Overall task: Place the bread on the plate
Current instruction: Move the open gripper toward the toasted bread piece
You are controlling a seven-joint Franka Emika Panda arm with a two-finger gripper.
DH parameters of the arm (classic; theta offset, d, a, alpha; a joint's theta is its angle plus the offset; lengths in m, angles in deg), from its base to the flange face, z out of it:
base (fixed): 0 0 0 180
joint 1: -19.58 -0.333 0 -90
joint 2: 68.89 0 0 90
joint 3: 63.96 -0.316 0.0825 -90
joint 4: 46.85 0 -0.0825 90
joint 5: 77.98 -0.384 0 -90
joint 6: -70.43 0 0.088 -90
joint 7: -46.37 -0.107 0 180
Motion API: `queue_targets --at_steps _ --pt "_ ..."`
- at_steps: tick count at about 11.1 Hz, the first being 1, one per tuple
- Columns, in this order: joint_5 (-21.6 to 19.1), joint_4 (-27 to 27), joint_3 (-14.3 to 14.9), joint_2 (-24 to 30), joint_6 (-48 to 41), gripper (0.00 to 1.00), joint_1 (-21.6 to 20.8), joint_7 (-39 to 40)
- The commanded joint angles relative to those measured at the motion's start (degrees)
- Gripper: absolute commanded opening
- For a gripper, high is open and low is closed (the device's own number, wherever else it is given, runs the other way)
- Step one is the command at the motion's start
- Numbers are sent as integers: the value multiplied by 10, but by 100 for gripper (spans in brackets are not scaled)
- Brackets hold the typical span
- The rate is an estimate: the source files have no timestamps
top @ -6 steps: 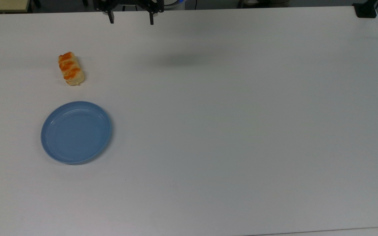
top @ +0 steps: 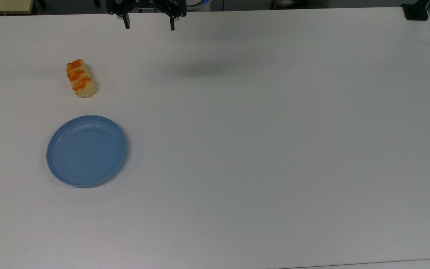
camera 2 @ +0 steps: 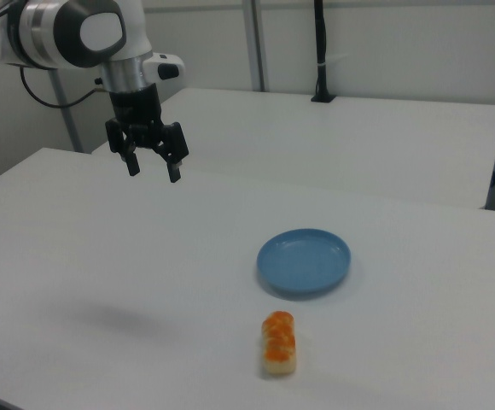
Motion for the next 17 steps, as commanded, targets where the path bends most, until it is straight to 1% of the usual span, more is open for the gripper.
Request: queue_targets --at_steps 1,4,9,12,14,15,16,17 --pt "-12 8 4 -2 -7 100 1 -2" --pt "-12 7 6 -2 -7 100 1 0" --pt "-11 7 12 -4 -7 100 2 36" --pt "-12 1 59 -8 -4 100 3 126" --pt "-11 -11 97 -16 3 100 1 173" --pt "-7 -25 117 -16 6 100 0 200" --pt "-6 -39 135 -19 27 100 -1 230" --pt "-2 -67 152 -20 62 100 -1 248"
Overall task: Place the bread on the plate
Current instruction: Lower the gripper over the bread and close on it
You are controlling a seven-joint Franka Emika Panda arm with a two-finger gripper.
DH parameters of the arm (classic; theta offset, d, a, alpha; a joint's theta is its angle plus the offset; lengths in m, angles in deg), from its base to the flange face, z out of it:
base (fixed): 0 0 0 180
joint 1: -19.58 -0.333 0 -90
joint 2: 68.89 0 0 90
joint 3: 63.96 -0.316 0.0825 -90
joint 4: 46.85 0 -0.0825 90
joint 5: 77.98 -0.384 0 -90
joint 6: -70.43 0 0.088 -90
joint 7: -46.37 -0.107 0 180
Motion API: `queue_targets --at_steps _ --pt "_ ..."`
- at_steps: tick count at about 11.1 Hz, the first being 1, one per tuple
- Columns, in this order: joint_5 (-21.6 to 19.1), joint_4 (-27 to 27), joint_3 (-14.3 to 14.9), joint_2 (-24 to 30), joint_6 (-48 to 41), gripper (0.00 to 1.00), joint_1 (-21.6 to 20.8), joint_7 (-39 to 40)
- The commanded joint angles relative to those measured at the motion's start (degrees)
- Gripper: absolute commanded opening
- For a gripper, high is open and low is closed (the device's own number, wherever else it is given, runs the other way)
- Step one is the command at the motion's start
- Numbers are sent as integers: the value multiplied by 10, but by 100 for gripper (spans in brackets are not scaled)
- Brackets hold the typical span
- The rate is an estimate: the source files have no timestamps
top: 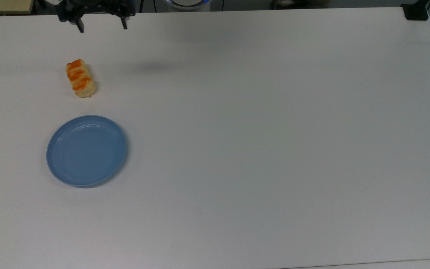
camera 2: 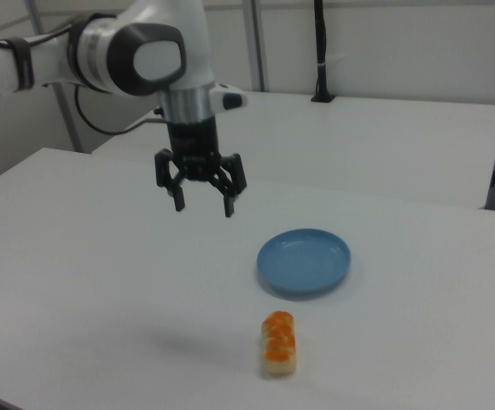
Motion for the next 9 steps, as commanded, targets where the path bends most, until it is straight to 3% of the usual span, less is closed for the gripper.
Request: queue_targets --at_steps 1,4,6,9 --pt "5 -84 53 2 109 100 -9 67" --pt "52 -170 76 -25 250 100 -9 140" --pt "74 -192 78 -57 281 100 -6 154" --pt "76 -205 77 -92 293 100 -3 157"
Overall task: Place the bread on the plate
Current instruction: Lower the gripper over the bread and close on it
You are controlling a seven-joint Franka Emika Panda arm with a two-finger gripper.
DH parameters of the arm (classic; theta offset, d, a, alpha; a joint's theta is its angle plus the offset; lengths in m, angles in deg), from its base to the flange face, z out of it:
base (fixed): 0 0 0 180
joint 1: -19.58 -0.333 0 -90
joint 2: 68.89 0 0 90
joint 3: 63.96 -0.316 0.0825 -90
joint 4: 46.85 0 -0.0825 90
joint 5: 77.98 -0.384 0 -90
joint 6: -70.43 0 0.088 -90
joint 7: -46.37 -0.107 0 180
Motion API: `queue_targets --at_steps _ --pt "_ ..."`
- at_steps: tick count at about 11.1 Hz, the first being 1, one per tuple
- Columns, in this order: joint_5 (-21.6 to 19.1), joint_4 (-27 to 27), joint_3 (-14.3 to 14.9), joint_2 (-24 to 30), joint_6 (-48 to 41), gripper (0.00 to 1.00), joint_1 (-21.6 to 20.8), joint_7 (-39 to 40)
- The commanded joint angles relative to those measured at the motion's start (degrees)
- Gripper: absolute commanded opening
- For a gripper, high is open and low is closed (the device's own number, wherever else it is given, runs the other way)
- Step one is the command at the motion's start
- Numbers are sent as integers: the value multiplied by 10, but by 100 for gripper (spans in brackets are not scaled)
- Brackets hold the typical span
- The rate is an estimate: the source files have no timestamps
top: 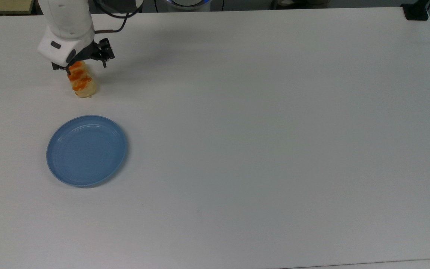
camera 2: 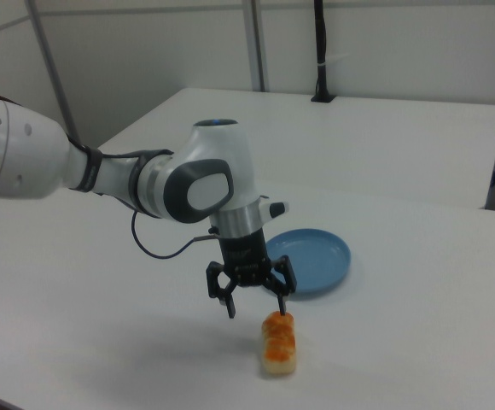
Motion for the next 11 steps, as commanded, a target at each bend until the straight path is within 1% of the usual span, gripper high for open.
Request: queue_targets --at_steps 1,2,4,5,6,8,9,11 --pt "9 -22 7 -29 46 100 -4 15" --pt "9 -23 7 -39 62 100 1 15" --pt "11 -22 8 -40 64 100 11 16" --pt "14 -22 7 -40 64 97 12 16" --pt "18 -23 7 -41 64 88 12 15" --pt "19 -23 7 -42 64 51 10 15" --pt "18 -22 7 -41 63 37 8 12" --pt "18 -18 3 -34 53 15 4 9"
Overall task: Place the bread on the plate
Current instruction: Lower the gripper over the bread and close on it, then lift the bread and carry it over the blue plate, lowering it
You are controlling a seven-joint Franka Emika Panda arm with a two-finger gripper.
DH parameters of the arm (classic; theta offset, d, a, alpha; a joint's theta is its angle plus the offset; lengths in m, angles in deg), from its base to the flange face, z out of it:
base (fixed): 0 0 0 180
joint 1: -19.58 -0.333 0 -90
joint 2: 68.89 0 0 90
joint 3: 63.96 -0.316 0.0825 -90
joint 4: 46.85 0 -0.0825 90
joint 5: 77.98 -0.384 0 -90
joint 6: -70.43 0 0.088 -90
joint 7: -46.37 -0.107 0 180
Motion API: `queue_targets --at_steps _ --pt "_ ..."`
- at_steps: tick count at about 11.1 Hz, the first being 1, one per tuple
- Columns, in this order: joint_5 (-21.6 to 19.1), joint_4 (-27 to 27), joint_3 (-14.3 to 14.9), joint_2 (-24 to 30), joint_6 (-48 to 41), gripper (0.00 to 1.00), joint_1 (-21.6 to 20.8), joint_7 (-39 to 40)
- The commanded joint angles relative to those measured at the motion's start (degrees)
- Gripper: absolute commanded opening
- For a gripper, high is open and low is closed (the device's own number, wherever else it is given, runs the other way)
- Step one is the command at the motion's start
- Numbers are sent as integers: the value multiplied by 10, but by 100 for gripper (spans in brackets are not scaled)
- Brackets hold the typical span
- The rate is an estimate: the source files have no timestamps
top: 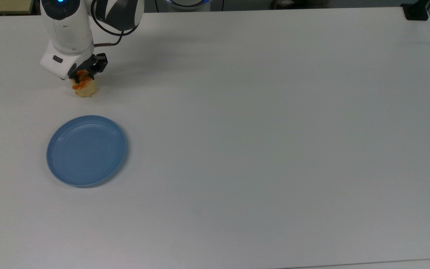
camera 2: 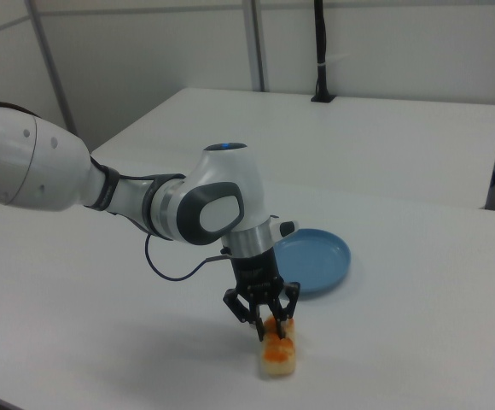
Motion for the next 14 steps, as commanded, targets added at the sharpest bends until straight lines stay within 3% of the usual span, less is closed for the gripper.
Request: queue_targets --at_steps 1,5,7,10,14 --pt "9 -2 1 16 -16 8 -11 5" --pt "3 111 1 23 -127 7 -8 36" --pt "-20 170 1 6 -125 7 -5 30" --pt "-92 280 1 -83 -113 8 -2 -9" --pt "-94 319 -29 -180 -11 9 -4 -130"
